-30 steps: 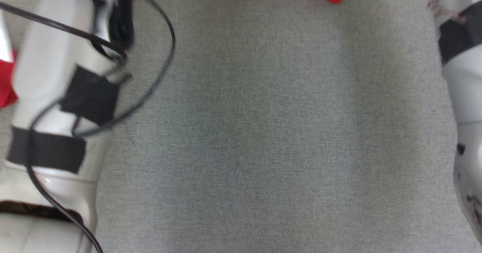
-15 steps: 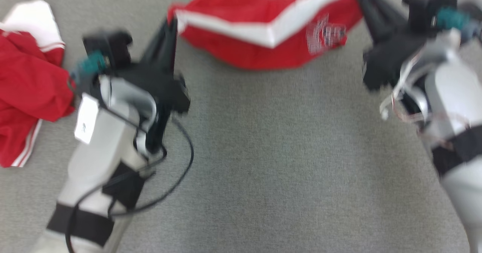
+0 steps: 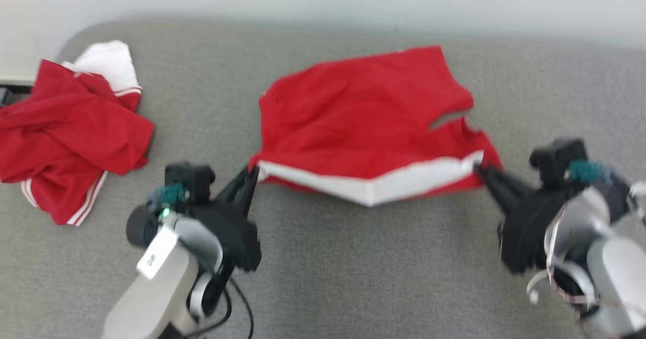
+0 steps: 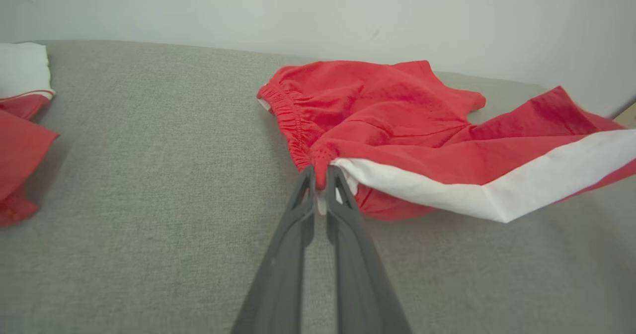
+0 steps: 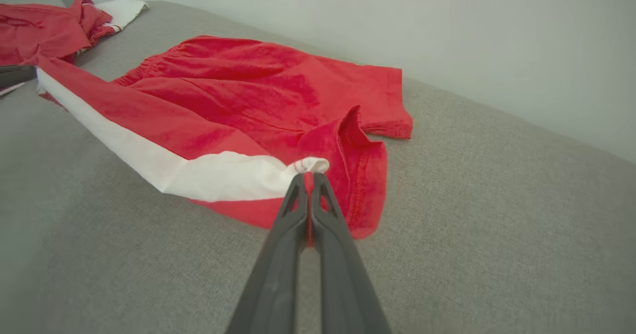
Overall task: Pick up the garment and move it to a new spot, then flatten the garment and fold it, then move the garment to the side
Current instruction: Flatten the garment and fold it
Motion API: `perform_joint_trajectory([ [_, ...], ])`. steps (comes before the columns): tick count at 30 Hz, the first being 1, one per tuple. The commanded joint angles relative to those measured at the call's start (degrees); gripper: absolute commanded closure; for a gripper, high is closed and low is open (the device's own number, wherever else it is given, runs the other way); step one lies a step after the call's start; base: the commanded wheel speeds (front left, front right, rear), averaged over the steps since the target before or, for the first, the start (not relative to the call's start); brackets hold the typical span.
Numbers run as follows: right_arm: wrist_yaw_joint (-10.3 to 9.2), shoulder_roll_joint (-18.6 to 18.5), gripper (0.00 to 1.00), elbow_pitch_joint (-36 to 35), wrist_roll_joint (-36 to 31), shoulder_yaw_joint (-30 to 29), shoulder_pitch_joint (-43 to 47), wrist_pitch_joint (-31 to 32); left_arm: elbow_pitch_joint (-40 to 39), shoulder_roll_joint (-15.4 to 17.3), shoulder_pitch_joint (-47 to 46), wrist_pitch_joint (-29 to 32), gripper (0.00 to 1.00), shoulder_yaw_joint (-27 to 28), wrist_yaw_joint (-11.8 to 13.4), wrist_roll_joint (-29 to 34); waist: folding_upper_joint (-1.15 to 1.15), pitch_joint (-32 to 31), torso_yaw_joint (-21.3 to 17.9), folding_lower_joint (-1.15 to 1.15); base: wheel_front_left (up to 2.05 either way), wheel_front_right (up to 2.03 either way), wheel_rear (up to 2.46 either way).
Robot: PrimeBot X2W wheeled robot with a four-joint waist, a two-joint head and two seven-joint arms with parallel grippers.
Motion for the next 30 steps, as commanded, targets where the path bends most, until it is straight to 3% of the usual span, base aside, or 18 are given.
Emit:
perform_joint_trajectory([
  [1, -0.03, 0.5, 1.00, -2.1, 0.9, -1.0, 3.0, 2.9, -1.4, 1.4, 2.3, 0.1, 1.00, 0.0, 0.5, -0.6, 0.01, -2.0, 0.8, 0.01, 0.00, 0.00, 0.00],
  [9, -0.03, 2.8, 1.00, -12.2, 2.0, -7.6, 16.0, 16.1, -8.2, 3.9, 11.0, 1.3, 1.00, -0.1, 3.1, -1.8, 0.01, -4.1, 0.6, 0.01, 0.00, 0.00, 0.00],
  [13, -0.03, 4.1, 1.00, -15.7, 3.6, -8.2, 20.0, 21.6, -11.1, 4.2, 13.8, 1.3, 1.00, -0.4, 3.9, -2.2, 0.01, -4.6, 0.0, 0.01, 0.00, 0.00, 0.00],
  [22, -0.03, 5.1, 1.00, -20.3, 5.8, -8.6, 24.6, 28.1, -15.9, 7.0, 18.9, 2.5, 1.00, -1.2, 5.5, -2.1, 0.01, -6.0, -1.2, 0.01, 0.00, 0.00, 0.00],
  [30, -0.03, 8.0, 1.00, -22.6, 5.2, -13.4, 28.3, 30.8, -21.8, 9.8, 23.9, 4.6, 1.00, -0.6, 7.9, -3.4, 0.01, -6.8, -1.6, 0.01, 0.00, 0.00, 0.00],
])
